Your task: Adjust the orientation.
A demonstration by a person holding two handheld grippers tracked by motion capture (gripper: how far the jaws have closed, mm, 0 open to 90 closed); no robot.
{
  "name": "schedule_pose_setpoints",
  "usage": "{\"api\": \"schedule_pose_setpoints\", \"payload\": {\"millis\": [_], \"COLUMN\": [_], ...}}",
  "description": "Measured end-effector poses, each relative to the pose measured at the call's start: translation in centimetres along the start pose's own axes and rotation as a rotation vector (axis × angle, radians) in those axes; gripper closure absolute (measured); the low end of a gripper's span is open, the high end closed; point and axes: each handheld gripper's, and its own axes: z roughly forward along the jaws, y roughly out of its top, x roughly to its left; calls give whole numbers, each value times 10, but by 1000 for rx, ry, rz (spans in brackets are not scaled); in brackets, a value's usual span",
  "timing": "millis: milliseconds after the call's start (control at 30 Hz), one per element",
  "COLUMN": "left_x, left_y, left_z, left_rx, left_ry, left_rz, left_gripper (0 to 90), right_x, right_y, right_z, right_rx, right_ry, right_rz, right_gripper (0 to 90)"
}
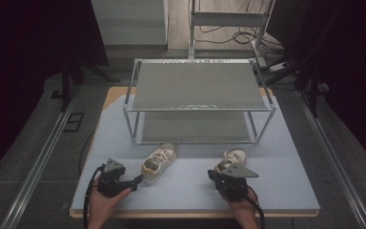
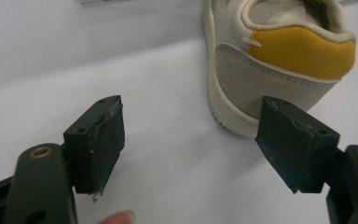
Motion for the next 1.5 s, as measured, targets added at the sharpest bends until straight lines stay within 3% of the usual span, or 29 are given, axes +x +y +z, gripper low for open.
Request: {"api": "schedule_pose_setpoints", "payload": {"millis": [200,533,700,867,1000,1133,1433,1500], "left_x": [1,3,2,2,2,3,3,3], "left_y": [0,0,0,0,0,-1,0,0], "left_z": [-2,-4,-3,-2,-3,-3,-3,-4], "left_rx": [-4,-11,-8,-3,-7,-4,-6,-9], "left_ry": [1,3,6,7,7,6,8,6], "left_rz": [-1,-10,-8,-7,-8,-10,-6,-8], "left_gripper": [235,235,235,235,235,235,235,235], "right_x": [-1,-9,-22,-33,-40,-56,-67,-73], "right_y": [-5,-21,-30,-34,-36,-39,-40,-42], "right_z": [-10,-42,-61,-71,-75,-82,-86,-90], "right_rx": [-3,13,16,22,23,12,4,6], "right_ry": [-8,-19,-47,-47,-68,-94,-77,-109], "right_rz": [0,5,28,61,70,97,124,132], "right_gripper": [896,896,896,897,897,897,897,897]}}
